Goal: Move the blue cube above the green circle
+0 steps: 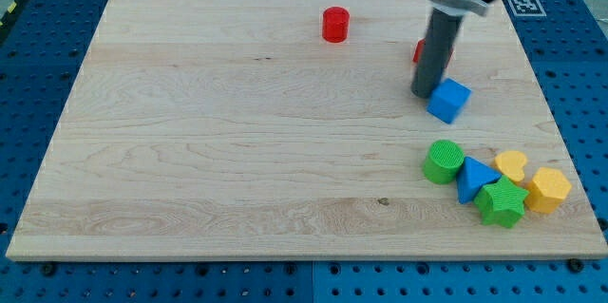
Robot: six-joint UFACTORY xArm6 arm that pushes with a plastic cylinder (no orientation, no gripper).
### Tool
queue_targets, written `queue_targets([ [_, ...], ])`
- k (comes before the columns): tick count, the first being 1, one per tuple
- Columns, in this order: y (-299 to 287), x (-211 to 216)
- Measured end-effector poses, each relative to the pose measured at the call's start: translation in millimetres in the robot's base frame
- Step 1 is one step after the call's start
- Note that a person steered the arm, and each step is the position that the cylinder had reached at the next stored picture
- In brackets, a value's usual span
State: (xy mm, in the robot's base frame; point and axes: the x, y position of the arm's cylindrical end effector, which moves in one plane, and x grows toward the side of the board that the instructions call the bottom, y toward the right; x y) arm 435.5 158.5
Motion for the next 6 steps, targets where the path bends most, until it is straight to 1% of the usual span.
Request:
queue_targets([
  [1,33.1,30.3],
  [3,56.7,-0.9],
  [4,108.7,21.2],
  [5,112.0,44.6],
  [6,92.9,44.8],
])
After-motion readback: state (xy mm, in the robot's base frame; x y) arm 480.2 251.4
